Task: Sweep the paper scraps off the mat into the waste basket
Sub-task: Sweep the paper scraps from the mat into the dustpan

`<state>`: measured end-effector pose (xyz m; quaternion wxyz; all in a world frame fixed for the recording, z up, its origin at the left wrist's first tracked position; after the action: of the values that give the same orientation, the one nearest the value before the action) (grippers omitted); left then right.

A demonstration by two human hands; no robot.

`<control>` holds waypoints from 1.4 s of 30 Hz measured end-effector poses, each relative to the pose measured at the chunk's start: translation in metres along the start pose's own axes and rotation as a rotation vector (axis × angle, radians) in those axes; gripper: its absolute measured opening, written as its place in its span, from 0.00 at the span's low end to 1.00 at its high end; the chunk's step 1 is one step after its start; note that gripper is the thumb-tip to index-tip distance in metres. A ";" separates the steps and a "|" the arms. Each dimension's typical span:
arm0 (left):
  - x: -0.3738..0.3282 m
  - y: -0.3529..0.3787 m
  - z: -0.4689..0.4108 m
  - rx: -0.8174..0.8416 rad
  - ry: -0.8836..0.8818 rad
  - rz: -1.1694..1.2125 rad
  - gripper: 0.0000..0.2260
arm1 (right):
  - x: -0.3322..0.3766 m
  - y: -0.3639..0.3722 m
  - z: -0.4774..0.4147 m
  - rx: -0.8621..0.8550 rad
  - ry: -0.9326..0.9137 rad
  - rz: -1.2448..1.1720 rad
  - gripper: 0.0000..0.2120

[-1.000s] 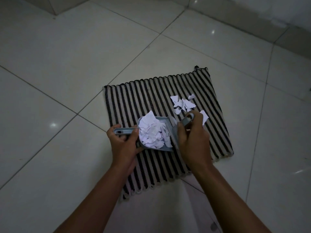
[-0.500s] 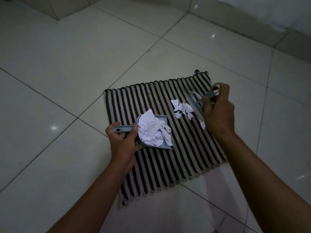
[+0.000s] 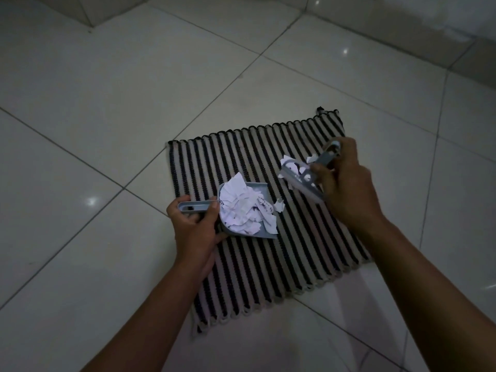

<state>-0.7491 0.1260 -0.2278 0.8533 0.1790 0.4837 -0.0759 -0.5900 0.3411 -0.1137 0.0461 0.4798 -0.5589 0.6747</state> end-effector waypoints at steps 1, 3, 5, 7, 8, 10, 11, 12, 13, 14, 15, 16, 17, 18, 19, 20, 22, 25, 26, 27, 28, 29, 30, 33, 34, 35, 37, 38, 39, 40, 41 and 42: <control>0.000 0.000 0.000 0.000 0.001 0.000 0.22 | -0.002 -0.005 -0.010 -0.043 0.001 -0.007 0.15; -0.001 -0.001 -0.001 -0.002 0.007 0.004 0.22 | -0.008 -0.008 -0.031 -0.079 0.011 -0.013 0.15; -0.001 -0.003 -0.002 -0.010 0.009 0.007 0.22 | -0.014 -0.006 -0.047 -0.090 0.035 0.003 0.17; -0.001 -0.006 -0.002 -0.021 0.007 0.009 0.22 | -0.020 -0.002 -0.059 -0.098 0.055 0.014 0.18; -0.001 -0.007 -0.002 -0.026 0.011 0.012 0.21 | -0.021 0.000 -0.063 -0.097 0.054 0.025 0.18; -0.004 -0.009 -0.003 -0.030 0.024 0.013 0.21 | -0.021 0.003 -0.070 -0.076 0.047 0.066 0.19; -0.005 -0.010 -0.003 -0.032 0.027 0.013 0.22 | -0.018 0.005 -0.071 -0.047 0.037 0.085 0.19; -0.006 -0.011 -0.004 -0.033 0.030 0.014 0.22 | -0.015 0.009 -0.070 -0.005 0.023 0.101 0.19; -0.006 -0.010 -0.004 -0.033 0.030 0.016 0.22 | -0.010 0.013 -0.067 0.040 0.008 0.119 0.19; -0.007 -0.010 -0.003 -0.029 0.032 0.017 0.22 | -0.005 0.017 -0.063 0.078 -0.009 0.139 0.19; -0.008 -0.009 -0.003 -0.027 0.036 0.016 0.22 | 0.000 0.020 -0.056 0.107 -0.027 0.158 0.19; -0.008 -0.009 -0.001 -0.025 0.040 0.014 0.22 | 0.006 0.022 -0.048 0.134 -0.047 0.172 0.19; -0.008 -0.009 0.000 -0.024 0.045 0.009 0.22 | 0.009 0.025 -0.038 0.161 -0.063 0.183 0.19; -0.008 -0.010 0.001 -0.025 0.050 0.005 0.22 | 0.010 0.026 -0.028 0.190 -0.075 0.190 0.18; -0.009 -0.011 0.003 -0.027 0.055 0.002 0.22 | 0.011 0.027 -0.017 0.213 -0.088 0.191 0.17; -0.009 -0.012 0.004 -0.031 0.057 -0.003 0.23 | 0.011 0.026 -0.009 0.220 -0.100 0.186 0.17; -0.009 -0.014 0.007 -0.036 0.053 -0.013 0.23 | 0.011 0.017 -0.002 0.179 -0.101 0.143 0.18; -0.010 -0.014 0.009 -0.041 0.044 -0.010 0.23 | 0.001 -0.006 -0.017 0.029 -0.033 0.057 0.20; -0.011 -0.013 0.010 -0.042 0.040 -0.007 0.23 | -0.003 -0.014 -0.025 -0.018 -0.014 0.050 0.20; -0.011 -0.013 0.010 -0.043 0.038 -0.008 0.23 | -0.007 -0.020 -0.032 -0.056 -0.007 0.053 0.20; -0.011 -0.012 0.011 -0.040 0.037 -0.013 0.23 | -0.011 -0.026 -0.039 -0.086 -0.003 0.060 0.20; -0.011 -0.012 0.011 -0.037 0.036 -0.016 0.24 | -0.014 -0.031 -0.044 -0.113 0.004 0.065 0.19; -0.011 -0.012 0.011 -0.037 0.036 -0.018 0.24 | -0.019 -0.034 -0.048 -0.136 0.021 0.078 0.18; -0.010 -0.014 0.011 -0.042 0.041 -0.026 0.24 | -0.033 -0.030 -0.057 -0.138 0.102 0.126 0.17; -0.010 -0.015 0.012 -0.044 0.045 -0.024 0.23 | -0.035 -0.025 -0.057 -0.106 0.122 0.133 0.17; -0.010 -0.015 0.012 -0.044 0.048 -0.023 0.23 | -0.035 -0.019 -0.055 -0.070 0.121 0.149 0.16; -0.011 -0.015 0.012 -0.044 0.051 -0.022 0.23 | -0.030 -0.011 -0.050 -0.008 0.064 0.186 0.14; -0.011 -0.015 0.011 -0.043 0.054 -0.023 0.22 | -0.024 -0.007 -0.045 0.022 0.034 0.194 0.14; -0.012 -0.015 0.012 -0.041 0.055 -0.027 0.22 | -0.019 -0.004 -0.040 0.053 0.010 0.191 0.14; -0.012 -0.015 0.012 -0.041 0.055 -0.030 0.23 | -0.015 -0.001 -0.034 0.076 -0.008 0.183 0.16; -0.011 -0.015 0.011 -0.041 0.055 -0.032 0.23 | -0.011 0.002 -0.028 0.090 -0.026 0.173 0.17; -0.010 -0.014 0.011 -0.039 0.055 -0.031 0.23 | -0.008 0.002 -0.022 0.096 -0.039 0.165 0.18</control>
<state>-0.7495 0.1084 -0.2175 0.8417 0.1567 0.5112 -0.0747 -0.5998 0.3615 -0.1193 -0.0436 0.4470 -0.5642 0.6928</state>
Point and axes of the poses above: each hand's wrist, its own z-axis away from the middle knuckle, its own y-axis out of the palm, x = y × z, the point moved 6 cm from there along -z, towards the middle knuckle, and after that the axes turned 2 degrees about y, right-handed, at the moved point
